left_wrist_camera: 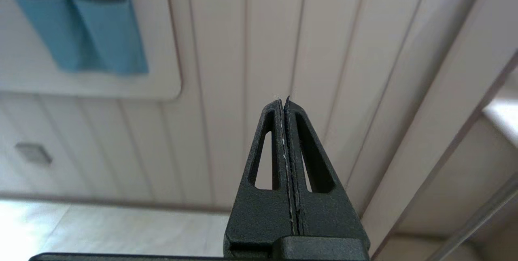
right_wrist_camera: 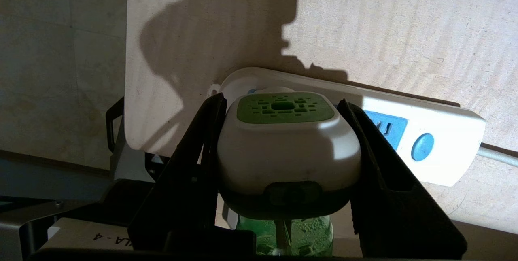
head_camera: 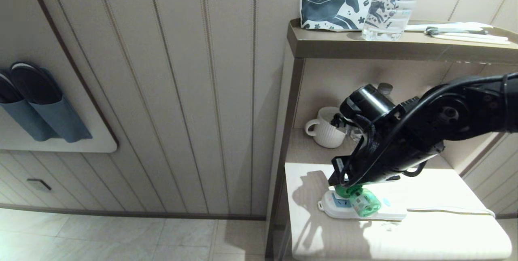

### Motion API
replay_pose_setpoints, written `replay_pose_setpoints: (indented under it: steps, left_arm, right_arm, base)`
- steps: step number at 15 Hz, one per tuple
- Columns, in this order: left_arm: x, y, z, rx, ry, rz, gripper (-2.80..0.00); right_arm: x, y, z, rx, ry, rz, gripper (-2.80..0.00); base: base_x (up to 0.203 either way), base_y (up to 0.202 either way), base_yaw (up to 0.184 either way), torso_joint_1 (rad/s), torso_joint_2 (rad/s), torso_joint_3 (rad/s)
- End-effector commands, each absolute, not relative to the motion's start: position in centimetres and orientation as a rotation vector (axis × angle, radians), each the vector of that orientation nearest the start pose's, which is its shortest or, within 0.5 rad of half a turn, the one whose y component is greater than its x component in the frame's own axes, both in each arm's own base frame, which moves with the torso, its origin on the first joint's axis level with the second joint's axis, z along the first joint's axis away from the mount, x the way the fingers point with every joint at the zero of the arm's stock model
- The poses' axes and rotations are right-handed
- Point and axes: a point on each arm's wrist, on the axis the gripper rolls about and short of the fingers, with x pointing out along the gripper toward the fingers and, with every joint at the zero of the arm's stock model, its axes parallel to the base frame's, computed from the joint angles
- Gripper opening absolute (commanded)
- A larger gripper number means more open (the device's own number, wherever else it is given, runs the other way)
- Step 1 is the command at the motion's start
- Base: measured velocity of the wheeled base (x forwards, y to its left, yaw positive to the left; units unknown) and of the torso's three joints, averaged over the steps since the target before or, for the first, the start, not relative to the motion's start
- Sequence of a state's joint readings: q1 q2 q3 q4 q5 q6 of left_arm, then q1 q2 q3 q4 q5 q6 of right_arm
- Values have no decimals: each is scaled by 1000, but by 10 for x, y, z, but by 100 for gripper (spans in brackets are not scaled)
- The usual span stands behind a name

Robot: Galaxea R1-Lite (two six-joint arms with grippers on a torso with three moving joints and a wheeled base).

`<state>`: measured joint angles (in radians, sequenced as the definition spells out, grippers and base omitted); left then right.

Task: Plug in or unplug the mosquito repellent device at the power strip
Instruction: Hold the socket with your left hand and unplug it with your right hand

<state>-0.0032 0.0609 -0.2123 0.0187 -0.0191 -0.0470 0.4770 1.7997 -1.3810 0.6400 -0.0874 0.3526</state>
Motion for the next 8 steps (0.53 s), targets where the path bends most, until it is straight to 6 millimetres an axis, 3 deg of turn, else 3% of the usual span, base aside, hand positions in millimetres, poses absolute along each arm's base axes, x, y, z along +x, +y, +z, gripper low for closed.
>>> replay_pose_setpoints:
  steps: [1, 4, 8]
  left_arm:
    - [-25, -1, 169, -85, -74, -66, -280]
    - [18, -7, 197, -182, 133, -286, -280]
    - [84, -20, 197, -254, 417, -707, -280]
  right_arm:
    - [277, 141, 201, 23, 1063, 168, -280]
    - [278, 143, 205, 28, 1049, 172, -280]
    - [284, 145, 205, 26, 1056, 168, -280]
  base:
    - [0, 0, 0, 0, 0, 0]
    - [0, 0, 0, 0, 0, 0]
    - [0, 0, 0, 0, 0, 0]
